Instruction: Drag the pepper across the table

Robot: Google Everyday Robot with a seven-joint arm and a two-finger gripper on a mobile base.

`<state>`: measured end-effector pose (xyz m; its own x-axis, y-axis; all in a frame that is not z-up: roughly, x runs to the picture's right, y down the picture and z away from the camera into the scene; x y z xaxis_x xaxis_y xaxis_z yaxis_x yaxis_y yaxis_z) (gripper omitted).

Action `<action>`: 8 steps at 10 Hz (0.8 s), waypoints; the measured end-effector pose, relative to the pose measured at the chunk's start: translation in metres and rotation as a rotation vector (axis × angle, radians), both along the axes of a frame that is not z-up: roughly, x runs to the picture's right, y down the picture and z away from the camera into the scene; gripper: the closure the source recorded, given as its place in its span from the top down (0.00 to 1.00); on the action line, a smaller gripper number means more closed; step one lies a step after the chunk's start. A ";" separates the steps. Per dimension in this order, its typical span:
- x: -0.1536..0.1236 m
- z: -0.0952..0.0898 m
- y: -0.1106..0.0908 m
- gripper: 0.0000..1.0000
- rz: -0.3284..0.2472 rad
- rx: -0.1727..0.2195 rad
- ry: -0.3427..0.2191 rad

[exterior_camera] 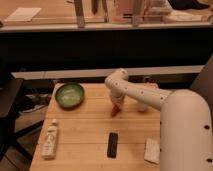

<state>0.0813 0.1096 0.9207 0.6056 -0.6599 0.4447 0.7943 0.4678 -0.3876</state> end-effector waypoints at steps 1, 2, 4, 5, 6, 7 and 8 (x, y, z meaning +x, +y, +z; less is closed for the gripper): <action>0.003 -0.001 0.001 0.01 0.006 -0.001 0.001; 0.009 -0.002 0.001 0.00 0.009 0.000 0.002; 0.017 -0.002 0.002 0.00 0.009 0.002 0.004; 0.016 -0.002 0.002 0.00 0.005 0.004 0.005; 0.014 -0.002 0.002 0.00 0.009 0.004 0.008; 0.016 -0.003 0.003 0.00 0.015 0.002 0.009; 0.020 -0.003 0.004 0.00 0.017 0.002 0.006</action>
<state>0.1011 0.1134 0.9172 0.6195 -0.6503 0.4397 0.7839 0.4818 -0.3917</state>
